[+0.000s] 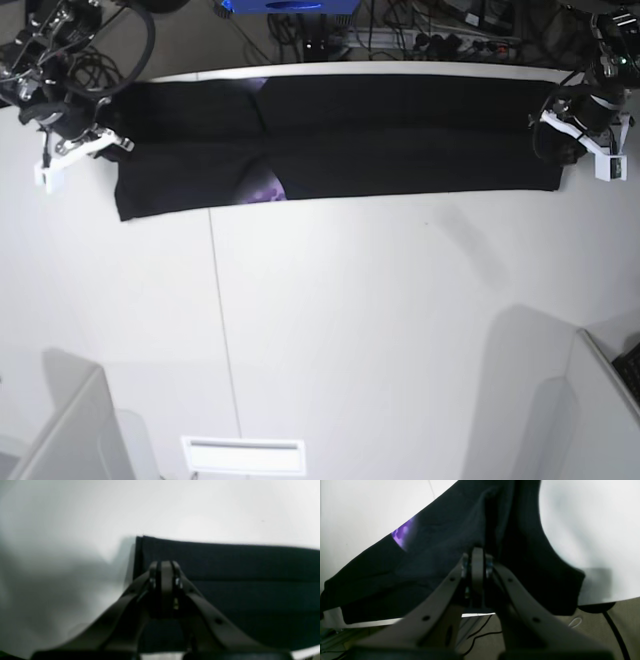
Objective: Fold the T-shirt properly
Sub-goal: 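Release the hem and regrasp the folded edge with both grippers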
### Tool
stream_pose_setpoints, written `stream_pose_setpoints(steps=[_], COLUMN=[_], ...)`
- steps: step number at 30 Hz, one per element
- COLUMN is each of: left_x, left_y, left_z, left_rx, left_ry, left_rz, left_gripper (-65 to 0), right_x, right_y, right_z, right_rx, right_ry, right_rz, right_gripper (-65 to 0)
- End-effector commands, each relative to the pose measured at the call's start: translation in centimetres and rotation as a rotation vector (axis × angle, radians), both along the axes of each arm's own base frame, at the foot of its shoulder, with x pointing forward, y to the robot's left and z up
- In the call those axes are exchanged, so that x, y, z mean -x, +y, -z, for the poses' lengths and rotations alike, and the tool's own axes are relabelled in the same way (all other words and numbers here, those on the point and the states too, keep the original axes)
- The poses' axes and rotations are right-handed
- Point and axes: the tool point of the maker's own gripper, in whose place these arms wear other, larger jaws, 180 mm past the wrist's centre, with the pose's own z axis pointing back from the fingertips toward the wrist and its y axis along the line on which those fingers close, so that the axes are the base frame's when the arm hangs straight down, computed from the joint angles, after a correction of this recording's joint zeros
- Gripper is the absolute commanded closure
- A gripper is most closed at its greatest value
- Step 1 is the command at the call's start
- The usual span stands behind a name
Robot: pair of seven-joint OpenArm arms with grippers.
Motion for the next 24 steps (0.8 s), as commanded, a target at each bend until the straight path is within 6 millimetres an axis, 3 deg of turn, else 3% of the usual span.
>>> stream_pose_setpoints(steps=[1, 17, 18, 21, 24], left_x=[-0.55, 0.31, 0.32, 0.34, 0.13], left_y=[0.29, 0.39, 0.44, 0.63, 0.57], left_z=[-1.0, -0.4, -0.43, -0.53, -0.7], left_rx=[-0.019, -0.016, -0.017, -0.02, -0.019], left_ry=[-0.033, -0.005, -0.005, -0.007, -0.015], left_rz=[0.008, 0.003, 0.002, -0.003, -0.001], left_gripper=[0.0, 0.0, -3.5, -23.2, -38.5], right_x=[-0.19, 0.57, 0.53, 0.48, 0.1], right_y=[-0.42, -0.62, -0.65, -0.72, -1.06], right_z=[-0.51, -0.02, -0.04, -0.08, -0.34], right_rx=[0.016, 0.022, 0.023, 0.025, 0.037], right_ry=[-0.023, -0.014, -0.017, -0.02, -0.042], right_rz=[0.003, 0.018, 0.019, 0.02, 0.029], right_gripper=[0.0, 0.0, -5.1, -21.9, -24.0])
